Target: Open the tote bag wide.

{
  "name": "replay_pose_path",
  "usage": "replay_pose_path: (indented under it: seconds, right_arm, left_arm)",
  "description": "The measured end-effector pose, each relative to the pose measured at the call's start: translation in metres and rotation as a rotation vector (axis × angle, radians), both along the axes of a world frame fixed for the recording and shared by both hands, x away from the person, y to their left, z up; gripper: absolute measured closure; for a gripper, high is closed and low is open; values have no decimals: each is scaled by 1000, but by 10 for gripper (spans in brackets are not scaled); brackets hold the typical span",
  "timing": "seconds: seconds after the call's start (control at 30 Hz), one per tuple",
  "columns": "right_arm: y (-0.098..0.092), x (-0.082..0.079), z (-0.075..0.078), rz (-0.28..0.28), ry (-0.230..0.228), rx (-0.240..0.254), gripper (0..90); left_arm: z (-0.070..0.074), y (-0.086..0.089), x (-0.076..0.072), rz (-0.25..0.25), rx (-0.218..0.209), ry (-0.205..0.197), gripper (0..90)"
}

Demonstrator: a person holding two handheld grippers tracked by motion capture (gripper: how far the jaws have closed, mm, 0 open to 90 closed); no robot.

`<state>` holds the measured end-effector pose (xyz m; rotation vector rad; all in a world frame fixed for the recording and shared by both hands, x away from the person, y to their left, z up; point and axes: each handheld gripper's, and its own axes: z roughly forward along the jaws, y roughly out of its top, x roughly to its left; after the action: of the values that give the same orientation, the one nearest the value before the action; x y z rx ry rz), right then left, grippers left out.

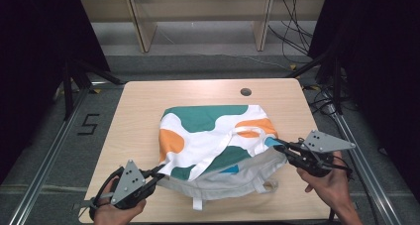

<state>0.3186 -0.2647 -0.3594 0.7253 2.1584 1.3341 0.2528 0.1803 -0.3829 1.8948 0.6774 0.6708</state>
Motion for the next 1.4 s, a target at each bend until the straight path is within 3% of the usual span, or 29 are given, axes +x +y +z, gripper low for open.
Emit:
replay_pose_path:
  seconds: [0.03, 0.17, 0.27, 0.37, 0.5, 0.53, 0.67, 0.77, 0.87, 0.97, 1.0, 1.23, 1.27, 1.33, 1.4]
  right_arm:
    - [0, 0, 5, 4, 10, 2, 876]
    - [-3, 6, 27, 10, -27, 7, 877]
    - [-5, 12, 44, 17, -30, 19, 878]
    - [-7, 21, 62, 29, -43, 25, 878]
    - [-9, 32, 83, 26, -35, 24, 879]
    - [-9, 35, 87, 46, -13, 26, 880]
    - [-11, 53, 105, 22, -22, 39, 880]
    - [-11, 70, 117, 3, 9, 47, 880]
    - [-6, 91, 121, -26, 15, 66, 880]
    - [1, 112, 118, -62, 9, 51, 880]
    - [3, 118, 117, -60, 31, 36, 880]
    - [14, 147, 102, -73, 91, 24, 880]
    - [16, 151, 99, -85, 80, 29, 880]
    - [20, 155, 97, -95, 88, 34, 880]
    - [23, 158, 96, -96, 102, 5, 879]
  left_arm:
    - [5, 1, 0, 0, -11, -1, 859]
    - [29, 3, 1, -12, -19, -41, 861]
    - [51, 4, 5, -27, -16, -73, 863]
    - [72, 7, 14, -44, -51, -71, 864]
    - [98, 9, 30, -56, -74, -90, 865]
    - [103, 10, 34, -55, -91, -87, 865]
    - [124, 11, 56, -43, -138, -74, 865]
    - [134, 12, 80, -13, -121, -76, 865]
    - [133, 16, 109, 27, -155, -72, 864]
    - [124, 21, 130, 61, -187, -40, 862]
    - [120, 23, 135, 68, -187, -31, 861]
    - [95, 30, 149, 64, -201, -1, 855]
    - [93, 31, 150, 66, -204, 1, 854]
    - [88, 32, 153, 72, -202, 12, 853]
    - [81, 33, 156, 81, -177, 22, 850]
